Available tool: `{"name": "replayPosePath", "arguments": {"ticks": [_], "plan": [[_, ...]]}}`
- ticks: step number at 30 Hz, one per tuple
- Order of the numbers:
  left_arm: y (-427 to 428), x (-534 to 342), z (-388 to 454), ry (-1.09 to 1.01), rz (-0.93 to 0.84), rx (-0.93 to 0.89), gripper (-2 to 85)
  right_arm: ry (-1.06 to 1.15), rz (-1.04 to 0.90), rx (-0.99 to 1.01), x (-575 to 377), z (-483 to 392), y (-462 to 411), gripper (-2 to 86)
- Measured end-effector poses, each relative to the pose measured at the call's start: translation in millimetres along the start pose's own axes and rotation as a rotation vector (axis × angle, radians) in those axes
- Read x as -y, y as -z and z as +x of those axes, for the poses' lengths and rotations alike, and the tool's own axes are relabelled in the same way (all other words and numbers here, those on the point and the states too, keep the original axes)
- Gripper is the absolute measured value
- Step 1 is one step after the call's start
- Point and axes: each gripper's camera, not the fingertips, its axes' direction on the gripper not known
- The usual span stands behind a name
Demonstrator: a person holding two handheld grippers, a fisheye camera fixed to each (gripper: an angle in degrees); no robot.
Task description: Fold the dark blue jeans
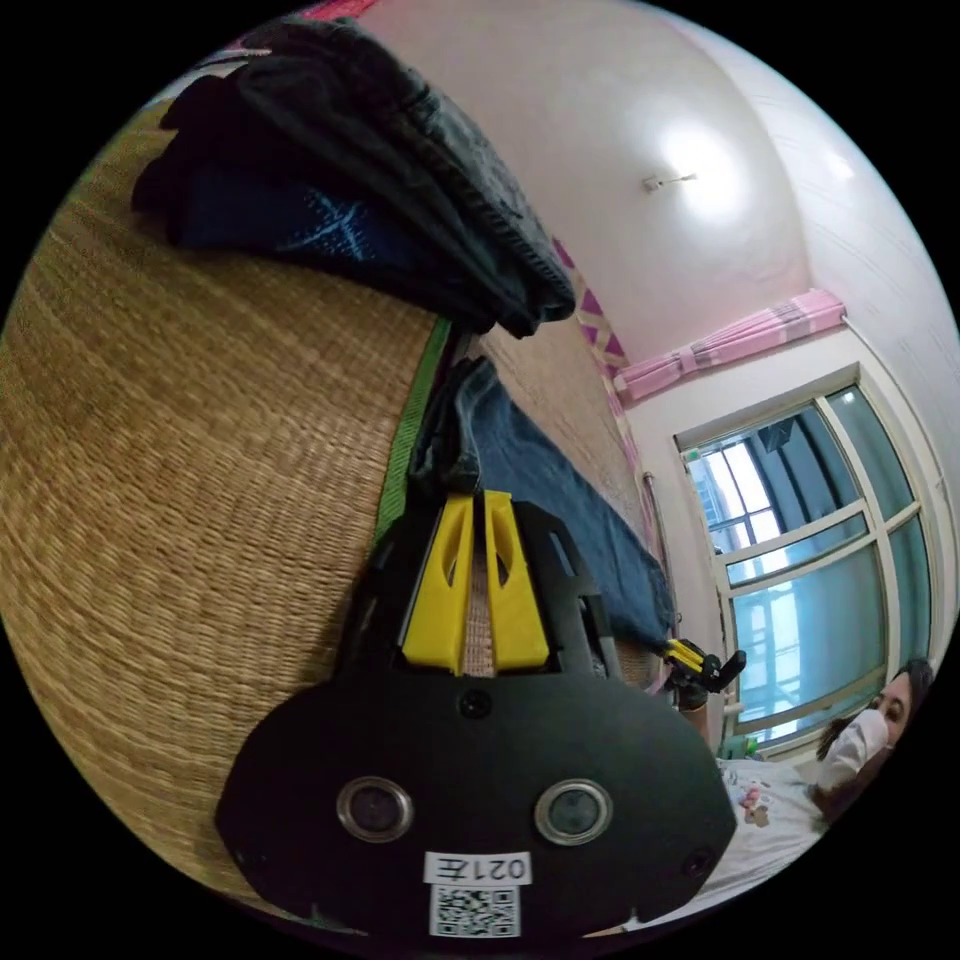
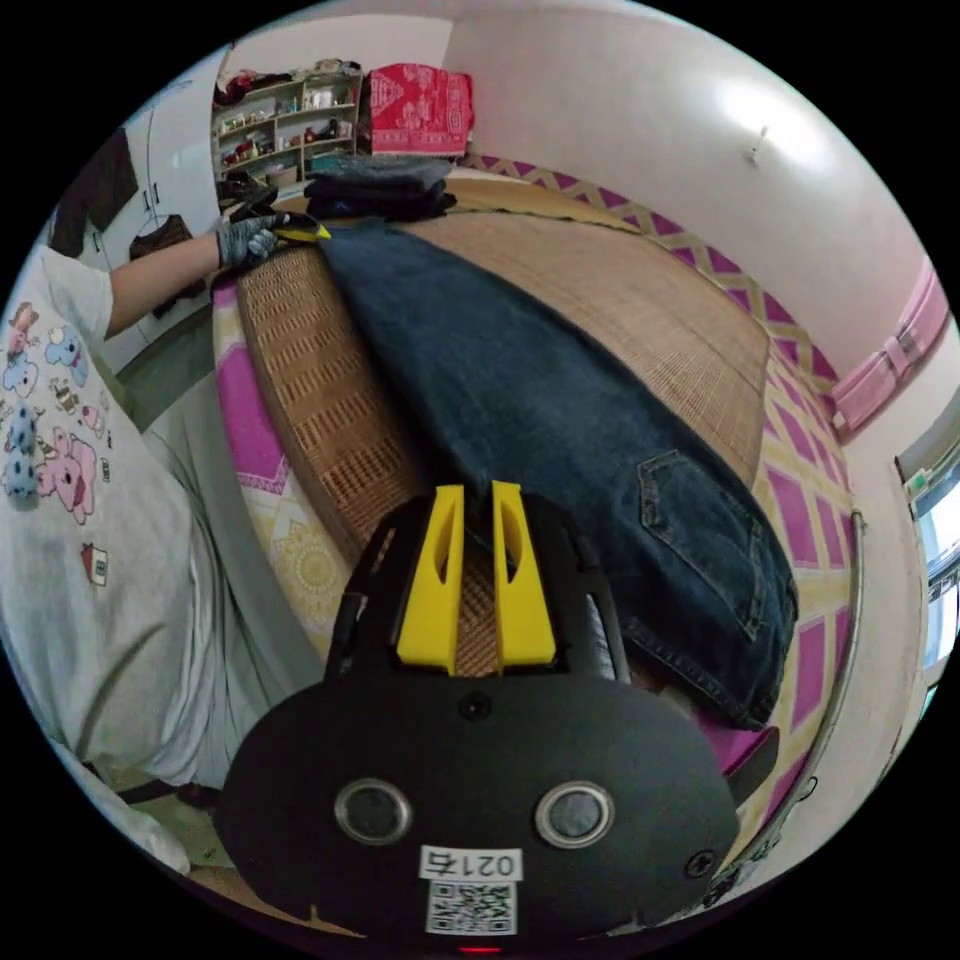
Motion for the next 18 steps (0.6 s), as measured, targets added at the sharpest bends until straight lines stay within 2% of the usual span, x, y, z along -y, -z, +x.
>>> {"name": "replayPosePath", "arguments": {"ticks": [1,4,6,8,13,18], "plan": [[-7,-1,-9,0.022,0.000,-0.016,-0.9,-0.005,-0.054,0.004,-5,-6,-21,5.5],[-18,-2,-15,0.024,-0.011,-0.015,-0.7,-0.037,-0.024,-0.057,-16,-16,-31,5.8],[-22,-6,-16,0.014,-0.001,-0.015,-0.3,-0.083,-0.030,-0.027,-19,-13,-28,5.7],[-20,-15,-21,0.026,0.035,-0.039,0.6,-0.153,0.007,0.012,-32,-8,-21,4.9],[-32,-47,-32,0.086,0.055,-0.039,10.6,-0.283,0.107,0.084,-60,4,-7,2.1],[-73,-55,-45,0.134,0.051,-0.026,11.6,-0.342,0.213,0.146,-71,11,3,0.9]]}}
